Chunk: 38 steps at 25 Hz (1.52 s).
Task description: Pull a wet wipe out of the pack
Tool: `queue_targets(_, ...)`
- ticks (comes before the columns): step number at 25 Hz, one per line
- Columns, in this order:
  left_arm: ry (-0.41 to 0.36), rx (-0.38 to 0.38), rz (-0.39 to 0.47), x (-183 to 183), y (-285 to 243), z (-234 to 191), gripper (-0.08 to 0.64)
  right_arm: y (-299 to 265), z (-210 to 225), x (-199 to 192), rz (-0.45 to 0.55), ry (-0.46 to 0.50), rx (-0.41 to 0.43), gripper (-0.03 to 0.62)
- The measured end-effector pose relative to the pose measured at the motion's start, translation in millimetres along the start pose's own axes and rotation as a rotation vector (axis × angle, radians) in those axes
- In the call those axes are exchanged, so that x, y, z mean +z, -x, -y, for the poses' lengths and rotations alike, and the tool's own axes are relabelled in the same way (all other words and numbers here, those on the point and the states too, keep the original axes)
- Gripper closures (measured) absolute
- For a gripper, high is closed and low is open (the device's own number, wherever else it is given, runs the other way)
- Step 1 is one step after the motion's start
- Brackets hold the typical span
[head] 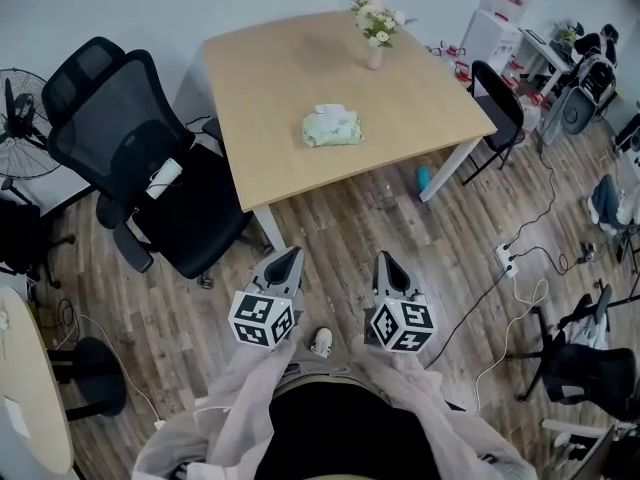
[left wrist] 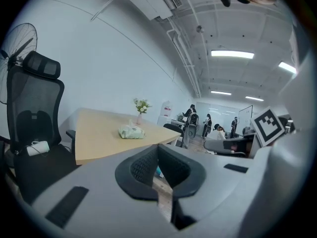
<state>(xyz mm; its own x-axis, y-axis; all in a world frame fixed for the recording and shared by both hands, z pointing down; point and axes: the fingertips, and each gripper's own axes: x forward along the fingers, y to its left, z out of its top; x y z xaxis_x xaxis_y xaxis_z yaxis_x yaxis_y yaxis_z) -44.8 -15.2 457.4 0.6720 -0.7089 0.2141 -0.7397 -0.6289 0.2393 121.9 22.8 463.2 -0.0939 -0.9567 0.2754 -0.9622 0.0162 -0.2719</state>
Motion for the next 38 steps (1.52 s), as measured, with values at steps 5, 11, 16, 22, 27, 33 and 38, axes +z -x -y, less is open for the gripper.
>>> queue_targets(5,-0.007,0.012,-0.018,-0.6,-3.8,-1.9,0.549,-3.2,7.5,-1.2,-0.003,-0.024,-0.004,0.581)
queue_targets(11,0.008,0.01,-0.017,-2.1,-7.6,-6.1,0.549,-5.4,15.8,-1.6,0.011,-0.01,-0.021,0.58)
queue_targets(16,0.004,0.006,-0.034,-5.4,-21.4,-13.1,0.549,-17.1,22.4,-5.0,-0.002,-0.027,-0.034,0.581)
queue_targets(22,-0.007,-0.007,-0.039,4.9,-51.8,-19.3,0.549,-37.0,30.2,8.5,0.0,-0.029,-0.04,0.581)
queue_targets(27,-0.009,-0.035,-0.043,13.9,-78.5,-19.2,0.549,-54.8,45.3,22.6,0.002,-0.028,-0.057,0.58)
queue_targets(33,-0.002,-0.026,-0.043,22.2,-104.6,-31.8,0.549,-80.9,55.0,36.8,0.011,-0.033,-0.06,0.581)
queue_targets(38,0.006,-0.014,-0.048,29.3,-126.4,-44.3,0.549,-105.1,56.3,40.8,-0.013,-0.029,-0.041,0.58)
